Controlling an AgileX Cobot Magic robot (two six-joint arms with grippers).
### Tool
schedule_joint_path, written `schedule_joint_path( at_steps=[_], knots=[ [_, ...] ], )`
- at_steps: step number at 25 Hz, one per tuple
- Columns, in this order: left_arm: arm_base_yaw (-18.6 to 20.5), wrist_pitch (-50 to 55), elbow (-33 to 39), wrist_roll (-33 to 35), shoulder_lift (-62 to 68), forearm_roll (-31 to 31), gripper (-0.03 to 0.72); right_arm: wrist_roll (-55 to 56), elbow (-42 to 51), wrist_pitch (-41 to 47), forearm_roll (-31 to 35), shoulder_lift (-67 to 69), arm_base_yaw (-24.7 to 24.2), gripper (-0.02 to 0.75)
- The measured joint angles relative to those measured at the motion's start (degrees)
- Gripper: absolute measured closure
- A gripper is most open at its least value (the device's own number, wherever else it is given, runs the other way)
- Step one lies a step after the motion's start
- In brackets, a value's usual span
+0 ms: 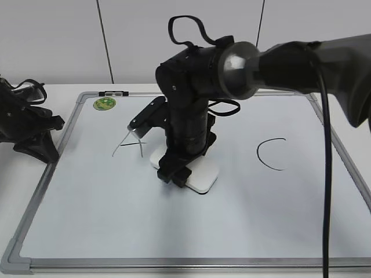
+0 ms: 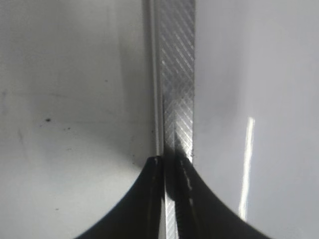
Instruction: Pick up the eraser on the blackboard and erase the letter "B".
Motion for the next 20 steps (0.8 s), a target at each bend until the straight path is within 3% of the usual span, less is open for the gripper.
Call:
schedule_joint_path(
  at_steps=[10, 20],
  knots=[
    [0.0, 0.03, 0.0, 0.0, 0.0, 0.0, 0.656, -0.22, 0.0, 0.11, 0.82, 0.0, 5.96, 0.204],
    [0.0, 0.03, 0.0, 0.0, 0.0, 0.0, 0.656, -0.44, 0.0, 0.11, -0.31, 0.04, -0.37, 0.204]
  ],
)
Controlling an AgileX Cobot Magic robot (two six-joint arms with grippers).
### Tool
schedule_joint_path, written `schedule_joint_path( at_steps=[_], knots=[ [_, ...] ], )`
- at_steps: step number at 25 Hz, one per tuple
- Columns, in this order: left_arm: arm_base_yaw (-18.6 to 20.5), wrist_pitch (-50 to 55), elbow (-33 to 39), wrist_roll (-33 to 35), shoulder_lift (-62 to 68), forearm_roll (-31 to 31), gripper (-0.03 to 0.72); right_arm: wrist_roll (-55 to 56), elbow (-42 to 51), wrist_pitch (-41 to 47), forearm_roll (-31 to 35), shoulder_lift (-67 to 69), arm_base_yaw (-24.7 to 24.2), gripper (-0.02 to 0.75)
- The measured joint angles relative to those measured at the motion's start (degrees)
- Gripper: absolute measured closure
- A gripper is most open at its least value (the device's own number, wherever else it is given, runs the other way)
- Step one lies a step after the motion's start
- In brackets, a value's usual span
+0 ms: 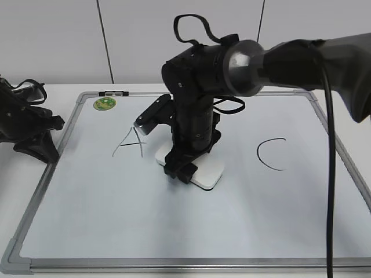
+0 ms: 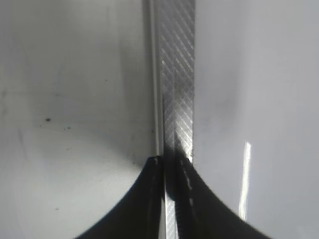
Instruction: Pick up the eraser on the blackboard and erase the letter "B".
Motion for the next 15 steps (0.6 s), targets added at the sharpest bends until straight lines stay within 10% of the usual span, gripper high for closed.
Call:
schedule_joint_path(
  at_steps=[15],
  knots=[
    [0.0, 0.09, 0.0, 0.0, 0.0, 0.0, 0.656, 2.63, 0.12, 3.02, -0.87, -12.85, -3.87, 0.204]
  ],
)
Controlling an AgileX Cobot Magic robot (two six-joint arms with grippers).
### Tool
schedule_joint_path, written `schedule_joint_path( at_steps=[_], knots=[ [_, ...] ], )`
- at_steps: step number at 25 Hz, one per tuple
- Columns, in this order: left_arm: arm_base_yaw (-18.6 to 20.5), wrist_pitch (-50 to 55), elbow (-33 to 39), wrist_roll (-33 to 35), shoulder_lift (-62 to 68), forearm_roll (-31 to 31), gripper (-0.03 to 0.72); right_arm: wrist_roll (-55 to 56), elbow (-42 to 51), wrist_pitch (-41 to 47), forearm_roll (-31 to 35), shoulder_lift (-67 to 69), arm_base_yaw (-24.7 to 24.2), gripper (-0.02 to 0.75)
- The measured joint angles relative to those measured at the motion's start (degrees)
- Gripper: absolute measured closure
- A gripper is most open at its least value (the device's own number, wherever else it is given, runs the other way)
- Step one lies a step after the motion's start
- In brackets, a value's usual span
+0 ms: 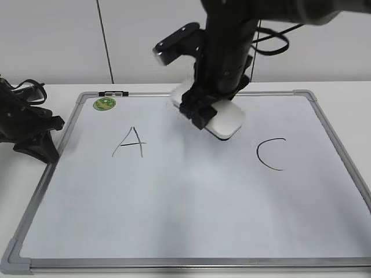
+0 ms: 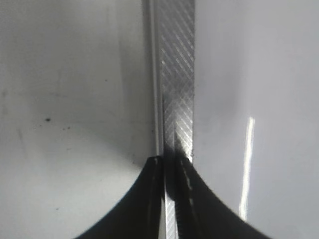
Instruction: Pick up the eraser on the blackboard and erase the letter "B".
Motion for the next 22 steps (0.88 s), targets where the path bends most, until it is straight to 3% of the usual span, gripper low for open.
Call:
schedule_joint_path(
  at_steps=[7, 15, 22],
  knots=[
    [0.0, 0.0, 0.0, 0.0, 0.0, 0.1, 0.656, 4.95, 4.56, 1.18, 0.37, -4.92, -8.86, 0.204],
    [0.0, 0.0, 0.0, 0.0, 0.0, 0.1, 0.656, 9.44, 17.24, -4.33, 2.33, -8.44, -19.54, 0.204],
    [0.0, 0.13, 0.0, 0.0, 0.0, 0.1, 0.656, 10.28, 23.07, -9.59, 5.63, -8.44, -29.14, 0.204]
  ],
)
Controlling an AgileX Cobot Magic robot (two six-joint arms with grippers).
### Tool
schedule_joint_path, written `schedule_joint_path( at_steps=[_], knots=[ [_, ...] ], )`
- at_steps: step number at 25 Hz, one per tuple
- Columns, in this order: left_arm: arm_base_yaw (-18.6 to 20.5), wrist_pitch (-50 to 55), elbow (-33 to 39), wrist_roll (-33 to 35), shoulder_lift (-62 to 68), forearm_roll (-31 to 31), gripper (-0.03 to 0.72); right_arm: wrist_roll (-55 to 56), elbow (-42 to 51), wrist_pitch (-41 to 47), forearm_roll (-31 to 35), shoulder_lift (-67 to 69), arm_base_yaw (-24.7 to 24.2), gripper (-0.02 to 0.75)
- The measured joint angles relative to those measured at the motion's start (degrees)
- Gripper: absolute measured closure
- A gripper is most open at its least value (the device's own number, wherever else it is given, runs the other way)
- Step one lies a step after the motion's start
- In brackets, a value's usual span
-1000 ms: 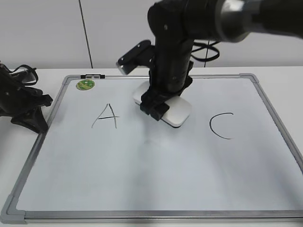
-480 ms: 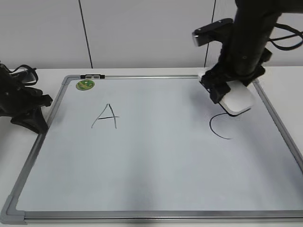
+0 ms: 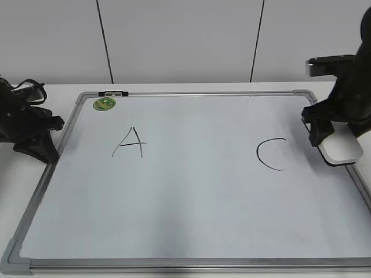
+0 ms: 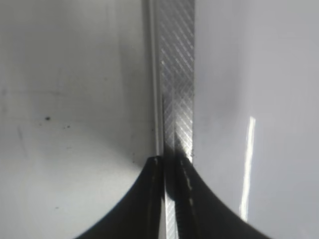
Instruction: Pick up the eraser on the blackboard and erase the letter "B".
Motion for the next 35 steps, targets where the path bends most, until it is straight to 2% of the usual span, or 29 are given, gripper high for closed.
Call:
schedule_joint_path(
  at_steps=[5, 9, 35],
  knots=[
    [0.0, 0.0, 0.0, 0.0, 0.0, 0.0, 0.656, 0.12, 1.52, -1.82, 0.72, 0.0, -4.87, 0.204],
    [0.0, 0.0, 0.0, 0.0, 0.0, 0.0, 0.656, 0.22, 1.52, -2.49, 1.12, 0.48, -6.27, 0.204],
    [0.0, 0.12, 0.0, 0.0, 0.0, 0.0, 0.656, 0.01, 1.2, -7.13, 3.34, 7.33, -6.27, 0.204]
  ],
)
